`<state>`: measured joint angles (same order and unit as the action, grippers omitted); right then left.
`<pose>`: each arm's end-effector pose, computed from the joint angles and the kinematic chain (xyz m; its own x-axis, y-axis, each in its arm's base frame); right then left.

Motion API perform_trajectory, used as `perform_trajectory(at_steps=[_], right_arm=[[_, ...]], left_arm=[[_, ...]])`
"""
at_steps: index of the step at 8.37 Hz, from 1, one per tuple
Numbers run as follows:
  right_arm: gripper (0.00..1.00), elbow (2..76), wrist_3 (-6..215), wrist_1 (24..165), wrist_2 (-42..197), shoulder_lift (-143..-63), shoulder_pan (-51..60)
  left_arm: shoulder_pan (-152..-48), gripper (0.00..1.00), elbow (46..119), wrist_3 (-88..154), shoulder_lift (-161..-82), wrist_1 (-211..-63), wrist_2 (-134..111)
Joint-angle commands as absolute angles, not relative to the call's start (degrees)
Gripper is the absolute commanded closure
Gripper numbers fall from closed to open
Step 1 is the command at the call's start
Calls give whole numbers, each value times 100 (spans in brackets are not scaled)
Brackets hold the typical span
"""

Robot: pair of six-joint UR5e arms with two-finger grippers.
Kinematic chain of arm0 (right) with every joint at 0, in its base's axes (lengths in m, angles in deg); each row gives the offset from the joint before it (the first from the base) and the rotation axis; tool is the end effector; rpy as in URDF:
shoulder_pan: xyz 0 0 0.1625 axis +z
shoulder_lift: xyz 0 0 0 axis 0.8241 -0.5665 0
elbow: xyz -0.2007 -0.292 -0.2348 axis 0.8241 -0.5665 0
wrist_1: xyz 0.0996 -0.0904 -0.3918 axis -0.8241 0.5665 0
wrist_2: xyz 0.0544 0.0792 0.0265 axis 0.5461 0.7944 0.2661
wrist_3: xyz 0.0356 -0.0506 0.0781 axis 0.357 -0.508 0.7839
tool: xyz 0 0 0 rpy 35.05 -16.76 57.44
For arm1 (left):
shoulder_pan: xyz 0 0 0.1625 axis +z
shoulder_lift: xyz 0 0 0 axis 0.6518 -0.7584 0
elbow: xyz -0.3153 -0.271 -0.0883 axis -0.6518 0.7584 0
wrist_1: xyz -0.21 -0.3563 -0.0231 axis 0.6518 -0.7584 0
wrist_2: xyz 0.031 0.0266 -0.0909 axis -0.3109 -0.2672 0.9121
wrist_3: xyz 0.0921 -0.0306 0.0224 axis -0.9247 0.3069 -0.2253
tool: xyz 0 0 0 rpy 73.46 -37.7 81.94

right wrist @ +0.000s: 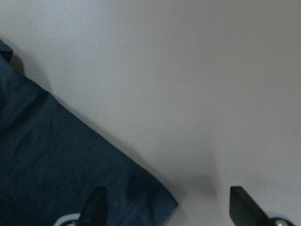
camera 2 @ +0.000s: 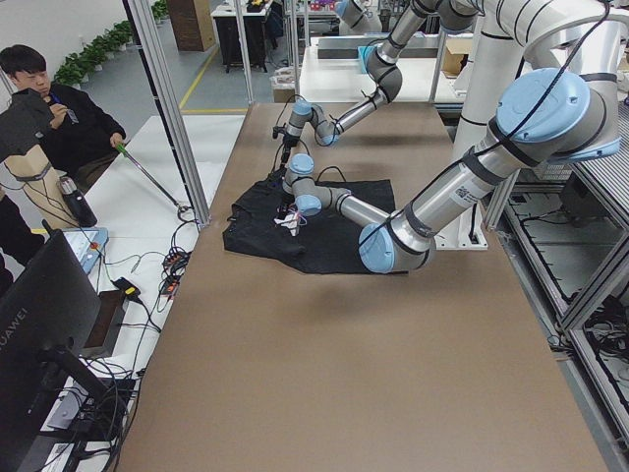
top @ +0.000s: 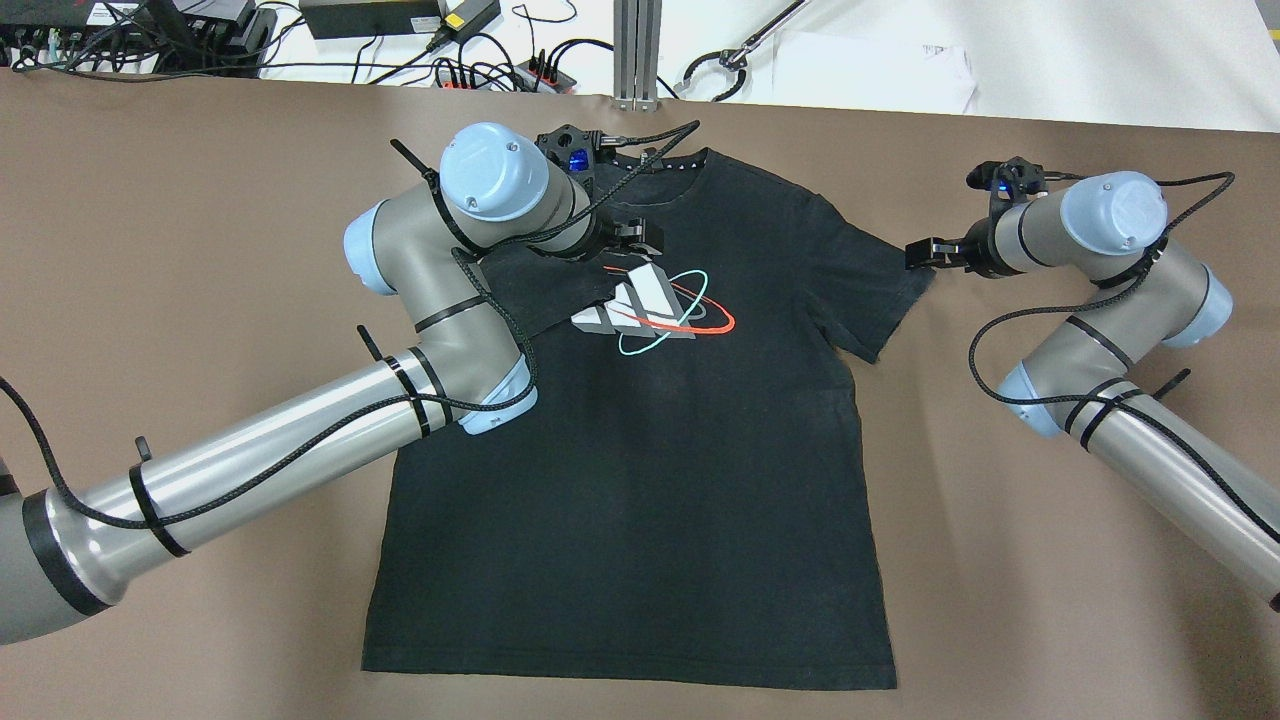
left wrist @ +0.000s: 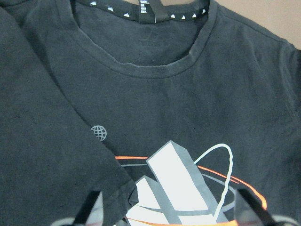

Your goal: Fold clothes

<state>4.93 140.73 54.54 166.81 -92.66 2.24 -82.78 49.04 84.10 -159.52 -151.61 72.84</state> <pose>-0.3165 -0.6798 0.5053 0.6280 -0.0470 0.7768 -0.3020 0.9052 0.2989 0.5535 -0.6426 0.1717 0.4621 0.1130 -0.8796 0.2914 0.9174 0.2709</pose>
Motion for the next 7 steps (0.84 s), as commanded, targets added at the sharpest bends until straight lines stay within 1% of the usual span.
perform_trajectory(at_steps=[1,3,5,6,7], right_arm=[[22,321,14097,5376,16639,-9171,172],[48,321,14105,5376,16638,-9171,172],[71,339,14105,5376,16639,-9162,128],[89,374,14105,5376,16638,-9162,93],[100,435,14105,5367,16638,-9162,93]], left_arm=[[-8278,0,4886,8386,-15939,-15161,7283],[-8278,0,4877,8360,-15930,-15161,7283],[-8295,0,4877,8368,-15930,-15161,7292],[-8304,0,4886,8351,-15930,-15161,7292],[-8304,0,4886,8351,-15930,-15161,7292]])
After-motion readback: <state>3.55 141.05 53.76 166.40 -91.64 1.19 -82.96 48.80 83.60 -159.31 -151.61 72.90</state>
